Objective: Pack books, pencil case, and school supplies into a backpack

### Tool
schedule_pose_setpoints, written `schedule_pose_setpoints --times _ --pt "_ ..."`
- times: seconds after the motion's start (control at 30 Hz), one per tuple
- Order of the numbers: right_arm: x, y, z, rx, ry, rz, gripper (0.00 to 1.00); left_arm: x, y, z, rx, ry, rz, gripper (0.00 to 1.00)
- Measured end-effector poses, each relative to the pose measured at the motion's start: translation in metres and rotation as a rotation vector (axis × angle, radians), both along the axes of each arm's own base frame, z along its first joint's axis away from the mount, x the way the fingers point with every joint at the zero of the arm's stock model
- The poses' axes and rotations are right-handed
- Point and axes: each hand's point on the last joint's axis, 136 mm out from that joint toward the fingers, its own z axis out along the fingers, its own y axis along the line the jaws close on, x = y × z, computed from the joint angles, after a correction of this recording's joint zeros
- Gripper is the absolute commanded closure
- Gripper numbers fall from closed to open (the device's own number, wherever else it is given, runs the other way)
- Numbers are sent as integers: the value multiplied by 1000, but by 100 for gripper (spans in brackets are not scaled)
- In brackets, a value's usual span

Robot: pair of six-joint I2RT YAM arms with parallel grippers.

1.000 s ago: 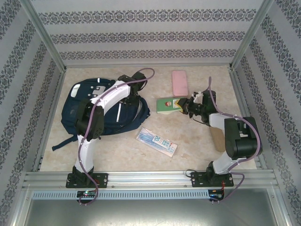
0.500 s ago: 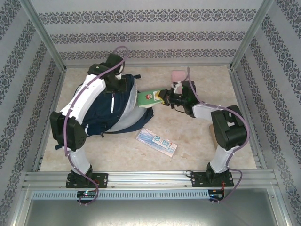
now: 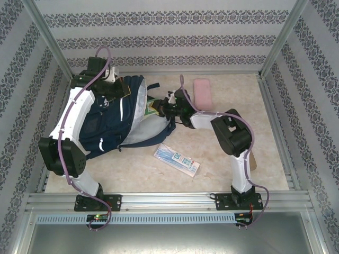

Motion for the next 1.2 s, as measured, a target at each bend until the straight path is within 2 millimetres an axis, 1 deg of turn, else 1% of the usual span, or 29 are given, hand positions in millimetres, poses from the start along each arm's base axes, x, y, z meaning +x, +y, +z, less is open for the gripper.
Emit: schedule_pose_setpoints --times 0.17,0.2,0.27,0.3,0.37,0.4,0.43,0.5,0.57,0.63,0.67,0.7,0.8,0.9,1.0,1.07,1.13,1.2 --pt "4 45 -6 18 0 11 100 3 -2 2 -51 0 5 100" --pt "4 56 -7 21 -5 12 98 3 -3 2 -58 2 6 100" --pt "5 72 -7 24 -12 17 92 2 -4 3 -66 5 6 100" --pt "7 81 -7 26 -18 20 87 2 -4 3 -69 6 5 100" --pt "7 94 -7 22 -21 29 70 2 -4 2 -71 8 6 100" --pt "7 99 -6 16 -22 33 60 2 -4 2 -72 9 7 100" --pt "5 103 -6 4 -26 41 51 2 -5 1 -73 11 5 100" --pt "2 106 -6 -17 -33 55 44 2 -5 1 -74 12 4 100" --pt "1 105 -10 -48 -42 63 40 1 -5 -1 -76 16 3 100" --pt "1 100 -16 -90 -38 66 38 1 -5 -3 -76 20 2 100" --pt "1 96 -20 -110 -35 67 32 1 -5 -3 -77 21 1 100" --pt "1 93 -21 -125 -29 66 30 1 -6 -4 -78 20 0 100" --pt "0 78 -22 -176 -31 65 30 2 -5 -5 -85 18 0 100" --pt "-1 64 -13 -201 -48 60 38 3 -5 -4 -91 12 -3 100" --pt "2 58 -6 -203 -68 59 44 3 -6 -5 -96 10 -7 100" --pt "3 57 -7 -203 -63 60 47 4 -7 -5 -97 7 -8 100" --pt "2 57 -11 -208 -56 65 55 4 -7 -5 -98 6 -9 100" --pt "1 60 -17 -210 -47 75 71 4 -7 -5 -100 6 -10 100"
